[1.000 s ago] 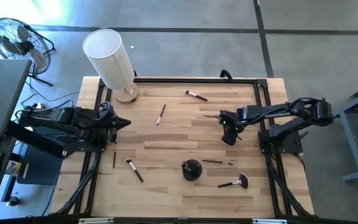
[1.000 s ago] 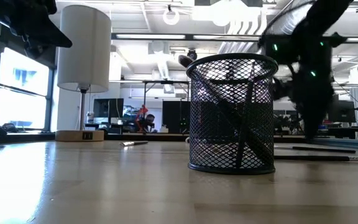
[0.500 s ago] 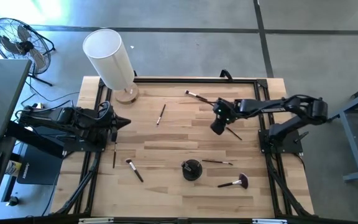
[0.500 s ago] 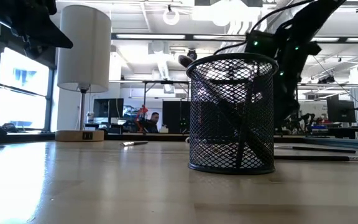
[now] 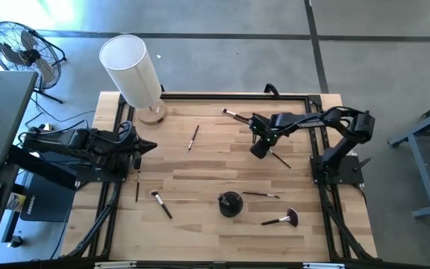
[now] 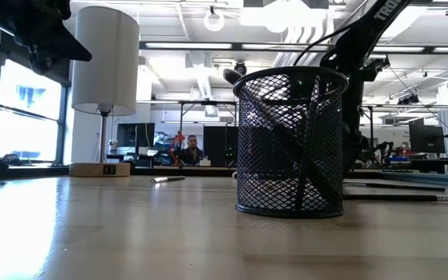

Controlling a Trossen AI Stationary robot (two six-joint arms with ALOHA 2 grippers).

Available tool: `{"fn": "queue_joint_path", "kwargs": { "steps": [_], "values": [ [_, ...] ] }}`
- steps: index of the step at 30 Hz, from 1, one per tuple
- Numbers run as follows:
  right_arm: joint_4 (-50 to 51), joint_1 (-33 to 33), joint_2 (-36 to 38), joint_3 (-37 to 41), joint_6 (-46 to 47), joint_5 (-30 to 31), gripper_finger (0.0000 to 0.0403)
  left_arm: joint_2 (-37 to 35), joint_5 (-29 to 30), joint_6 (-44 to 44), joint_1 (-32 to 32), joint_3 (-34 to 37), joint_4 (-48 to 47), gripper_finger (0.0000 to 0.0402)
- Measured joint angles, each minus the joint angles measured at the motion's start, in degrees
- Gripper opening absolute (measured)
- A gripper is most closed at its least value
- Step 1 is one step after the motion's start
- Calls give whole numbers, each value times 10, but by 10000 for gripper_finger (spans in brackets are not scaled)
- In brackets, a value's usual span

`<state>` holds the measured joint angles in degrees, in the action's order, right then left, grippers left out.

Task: Pick & Place Makeup Supplies
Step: Put the makeup brush into the black makeup holder

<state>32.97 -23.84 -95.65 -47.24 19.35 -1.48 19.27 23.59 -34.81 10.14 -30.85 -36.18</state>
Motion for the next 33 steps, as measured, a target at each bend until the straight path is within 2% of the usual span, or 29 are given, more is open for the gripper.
{"fn": "queue_joint_path", "kwargs": {
  "steps": [6, 14, 24, 28, 33],
  "values": [
    [35, -11, -3, 0, -6, -2, 8, 0, 0, 0, 0, 0, 0, 0],
    [55, -12, 21, 3, -13, -5, 2, 0, 0, 0, 0, 0, 0, 0],
    [89, -7, 190, 7, 7, -6, 1, 0, 0, -17, 0, 0, 0, 0],
    [64, 10, 271, 5, 14, -15, 0, 1, 1, -17, 0, 0, 0, 0],
    [-34, 46, 356, 5, 19, -36, 0, 1, 2, -15, 0, 0, -1, 0]
  ]
}}
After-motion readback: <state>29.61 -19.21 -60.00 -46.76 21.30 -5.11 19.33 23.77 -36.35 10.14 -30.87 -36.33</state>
